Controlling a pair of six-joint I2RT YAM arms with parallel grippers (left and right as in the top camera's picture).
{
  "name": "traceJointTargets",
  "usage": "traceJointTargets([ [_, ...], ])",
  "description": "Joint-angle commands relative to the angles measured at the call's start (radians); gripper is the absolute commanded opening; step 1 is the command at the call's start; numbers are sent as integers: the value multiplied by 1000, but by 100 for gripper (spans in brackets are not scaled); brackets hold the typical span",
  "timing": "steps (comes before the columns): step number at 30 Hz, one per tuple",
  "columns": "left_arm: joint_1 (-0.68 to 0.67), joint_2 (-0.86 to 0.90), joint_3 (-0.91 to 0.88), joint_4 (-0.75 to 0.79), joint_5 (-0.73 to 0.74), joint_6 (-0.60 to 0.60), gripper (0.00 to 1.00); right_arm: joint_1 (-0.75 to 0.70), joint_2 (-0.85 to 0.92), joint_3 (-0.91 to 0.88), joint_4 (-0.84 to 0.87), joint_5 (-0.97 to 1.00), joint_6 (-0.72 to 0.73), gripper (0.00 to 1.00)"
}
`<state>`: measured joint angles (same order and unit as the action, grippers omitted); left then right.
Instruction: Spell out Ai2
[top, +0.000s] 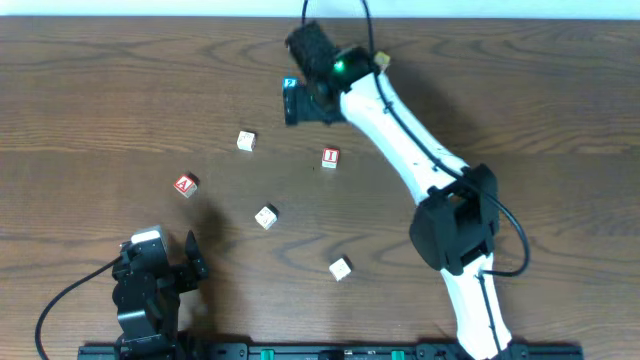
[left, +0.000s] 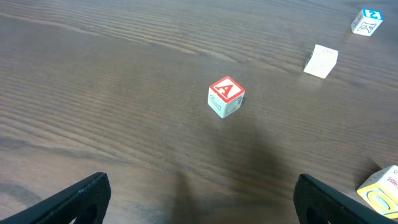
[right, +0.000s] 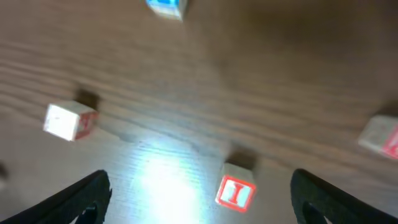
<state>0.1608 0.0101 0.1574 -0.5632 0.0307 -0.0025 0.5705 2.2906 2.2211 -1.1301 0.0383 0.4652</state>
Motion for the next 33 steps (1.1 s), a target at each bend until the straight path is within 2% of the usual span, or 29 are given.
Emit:
traceJointTargets([
  [1,2,-6,-9,3,7,6,95,-31,-15,124,-45,18,-90,92],
  [4,2,-6,-9,3,7,6,95,-40,-25,207,-93,18,-143,94],
  [6,2,-6,-9,3,7,6,95,-40,-40,239,-113,18,-183,98],
  [11,2,-6,-9,59,12,-23,95,-40,-76,245,-123,18,-269,99],
  [13,2,-6,-9,68,55,-147,95,-40,-82,245,-129,18,-305,99],
  [16,2,-5,-8,4,160,-414,95,-41,-82,244,-130,18,-314,99],
  [22,2,-5,-8,30,181,-581,96,-42,-82,244,-126,18,-378,99],
  [27,2,-5,-8,45,181,-602,95,-42,-82,245,-97,17,-431,99],
  [31,2,-5,-8,139,269,-422,95,-43,-82,244,-53,17,-437,99],
  [33,2,0,-7,205,286,-426,96,-47,-82,244,-21,16,-437,99],
])
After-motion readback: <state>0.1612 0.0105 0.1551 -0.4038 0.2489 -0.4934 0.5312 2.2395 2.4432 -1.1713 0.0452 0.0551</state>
